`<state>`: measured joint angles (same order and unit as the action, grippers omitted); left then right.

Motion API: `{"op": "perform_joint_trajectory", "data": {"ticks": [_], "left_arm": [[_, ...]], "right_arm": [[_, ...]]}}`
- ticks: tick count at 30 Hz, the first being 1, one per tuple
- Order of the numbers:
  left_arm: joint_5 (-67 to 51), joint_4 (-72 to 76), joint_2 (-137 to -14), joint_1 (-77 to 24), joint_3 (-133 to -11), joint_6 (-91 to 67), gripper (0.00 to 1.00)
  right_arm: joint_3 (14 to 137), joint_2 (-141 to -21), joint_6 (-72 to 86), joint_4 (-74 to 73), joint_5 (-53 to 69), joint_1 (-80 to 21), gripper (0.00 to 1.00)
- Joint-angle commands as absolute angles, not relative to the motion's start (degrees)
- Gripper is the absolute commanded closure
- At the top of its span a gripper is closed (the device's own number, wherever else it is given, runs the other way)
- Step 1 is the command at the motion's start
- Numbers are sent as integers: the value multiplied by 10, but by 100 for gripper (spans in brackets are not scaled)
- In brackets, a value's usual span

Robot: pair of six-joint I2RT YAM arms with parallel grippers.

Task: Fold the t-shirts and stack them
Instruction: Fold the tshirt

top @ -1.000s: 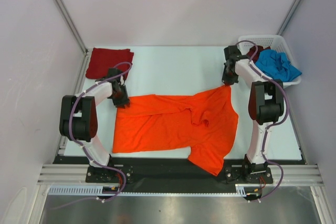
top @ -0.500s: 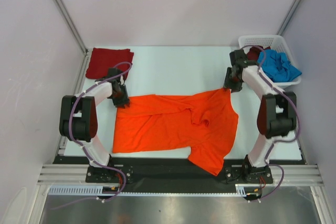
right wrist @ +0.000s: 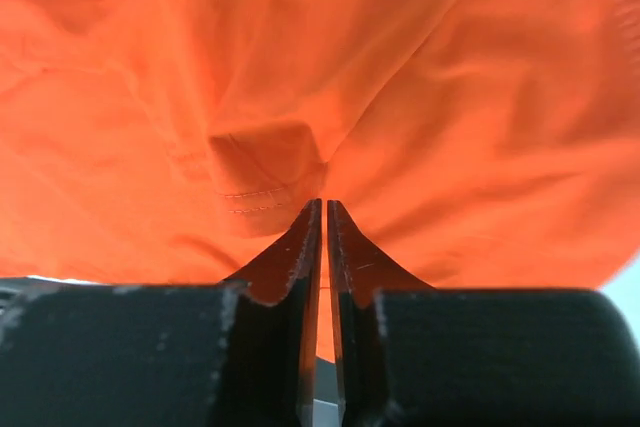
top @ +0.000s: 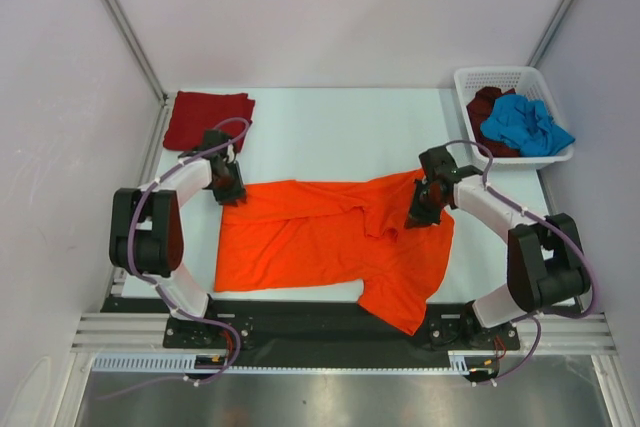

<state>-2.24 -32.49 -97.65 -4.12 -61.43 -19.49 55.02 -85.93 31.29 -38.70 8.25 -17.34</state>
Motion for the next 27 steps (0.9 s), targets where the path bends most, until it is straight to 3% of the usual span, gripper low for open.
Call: {"op": "perform_joint_trajectory", "data": {"ticks": [1,10,18,27], "left_arm": [[-31,-324,-942,-41,-608,-195,66],[-27,-326,-939,-41,-603,-192,66],[-19,-328,-932,-40,-600,-187,66],[-25,-323,-937,-41,-599,-189,66]], "right_arm": [[527,-851,364,-330,111,-187,88],[474,-874,422,-250,161,-199,76],[473,-875,420,-279,131,-206,68],[489,-909,407,-286,109,-218,68]]}}
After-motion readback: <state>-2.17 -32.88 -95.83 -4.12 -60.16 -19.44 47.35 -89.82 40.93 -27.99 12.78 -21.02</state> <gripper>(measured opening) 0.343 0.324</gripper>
